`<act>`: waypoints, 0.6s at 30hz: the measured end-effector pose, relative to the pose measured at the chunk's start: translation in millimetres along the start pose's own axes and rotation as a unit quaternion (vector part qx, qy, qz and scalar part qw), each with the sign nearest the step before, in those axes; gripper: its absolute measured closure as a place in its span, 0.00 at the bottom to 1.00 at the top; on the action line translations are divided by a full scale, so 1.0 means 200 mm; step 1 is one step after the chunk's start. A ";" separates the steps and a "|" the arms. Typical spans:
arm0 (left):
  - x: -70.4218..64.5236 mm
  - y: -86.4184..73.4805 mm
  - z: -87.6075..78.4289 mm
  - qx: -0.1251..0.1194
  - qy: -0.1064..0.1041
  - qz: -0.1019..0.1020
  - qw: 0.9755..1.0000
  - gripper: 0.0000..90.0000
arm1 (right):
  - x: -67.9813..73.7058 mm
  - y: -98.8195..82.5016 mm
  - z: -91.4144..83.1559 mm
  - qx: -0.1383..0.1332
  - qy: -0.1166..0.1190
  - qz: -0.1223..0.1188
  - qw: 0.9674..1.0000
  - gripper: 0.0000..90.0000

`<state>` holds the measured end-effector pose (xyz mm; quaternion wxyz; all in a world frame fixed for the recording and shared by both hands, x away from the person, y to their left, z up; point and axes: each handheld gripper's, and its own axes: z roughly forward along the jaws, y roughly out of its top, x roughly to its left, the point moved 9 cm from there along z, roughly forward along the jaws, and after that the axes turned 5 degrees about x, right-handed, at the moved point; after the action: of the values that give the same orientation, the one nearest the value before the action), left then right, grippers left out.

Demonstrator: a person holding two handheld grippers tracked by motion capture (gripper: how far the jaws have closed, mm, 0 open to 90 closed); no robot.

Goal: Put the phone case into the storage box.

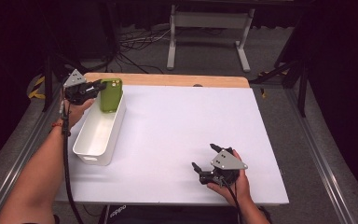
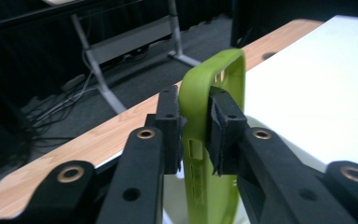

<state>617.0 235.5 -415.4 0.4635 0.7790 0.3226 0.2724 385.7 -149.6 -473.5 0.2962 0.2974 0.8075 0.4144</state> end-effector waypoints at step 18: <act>0.10 -0.13 0.06 0.054 0.034 -0.018 0.998 0.72 | -0.01 0.02 -0.03 -0.014 -0.008 0.001 1.000 0.16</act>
<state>632.5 253.4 -440.4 0.4143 0.7874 0.3664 0.2723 384.8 -151.8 -466.6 0.3058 0.2973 0.7992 0.4235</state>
